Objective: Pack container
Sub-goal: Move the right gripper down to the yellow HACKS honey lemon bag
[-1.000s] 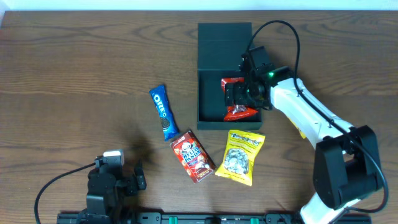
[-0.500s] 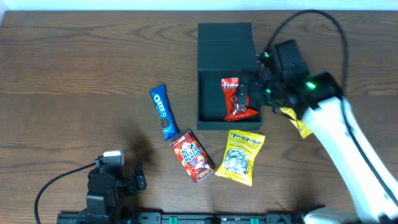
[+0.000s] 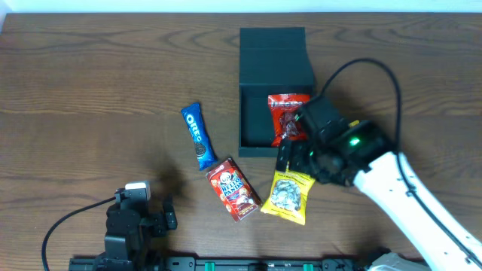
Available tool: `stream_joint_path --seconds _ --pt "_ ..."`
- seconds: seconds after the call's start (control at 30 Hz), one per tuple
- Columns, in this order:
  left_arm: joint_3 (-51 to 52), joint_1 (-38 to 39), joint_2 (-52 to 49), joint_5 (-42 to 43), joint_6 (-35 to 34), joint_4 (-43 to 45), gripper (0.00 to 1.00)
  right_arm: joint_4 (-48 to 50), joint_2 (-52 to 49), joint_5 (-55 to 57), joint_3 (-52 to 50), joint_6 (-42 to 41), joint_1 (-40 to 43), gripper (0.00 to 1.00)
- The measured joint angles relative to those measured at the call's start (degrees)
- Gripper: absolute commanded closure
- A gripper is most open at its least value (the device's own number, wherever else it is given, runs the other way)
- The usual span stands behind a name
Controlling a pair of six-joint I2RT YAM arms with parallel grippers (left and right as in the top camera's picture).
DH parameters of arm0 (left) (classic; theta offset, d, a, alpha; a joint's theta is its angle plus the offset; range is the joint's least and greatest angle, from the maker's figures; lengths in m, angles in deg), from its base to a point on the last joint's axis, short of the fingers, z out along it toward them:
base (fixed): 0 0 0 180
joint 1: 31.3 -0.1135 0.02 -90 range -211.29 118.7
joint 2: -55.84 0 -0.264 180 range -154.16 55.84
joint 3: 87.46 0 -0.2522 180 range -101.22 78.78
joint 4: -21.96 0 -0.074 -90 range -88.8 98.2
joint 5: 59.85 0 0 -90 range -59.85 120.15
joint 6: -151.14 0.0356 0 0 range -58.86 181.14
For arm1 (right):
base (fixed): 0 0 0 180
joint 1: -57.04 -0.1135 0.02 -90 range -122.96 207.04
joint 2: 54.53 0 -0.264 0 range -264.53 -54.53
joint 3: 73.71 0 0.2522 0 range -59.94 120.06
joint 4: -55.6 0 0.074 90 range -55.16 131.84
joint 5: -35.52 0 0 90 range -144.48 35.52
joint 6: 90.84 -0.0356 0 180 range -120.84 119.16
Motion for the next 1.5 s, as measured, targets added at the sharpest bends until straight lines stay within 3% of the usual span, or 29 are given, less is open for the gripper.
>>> stream_joint_path --seconds 0.47,1.5 --pt "0.0 0.0 0.0 0.0 0.0 0.0 0.05 24.5 -0.2 -8.1 -24.9 -4.8 -2.3 0.01" --pt "0.0 0.0 0.0 0.0 0.0 0.0 0.05 26.7 -7.3 -7.5 -26.2 -3.7 -2.3 0.02"
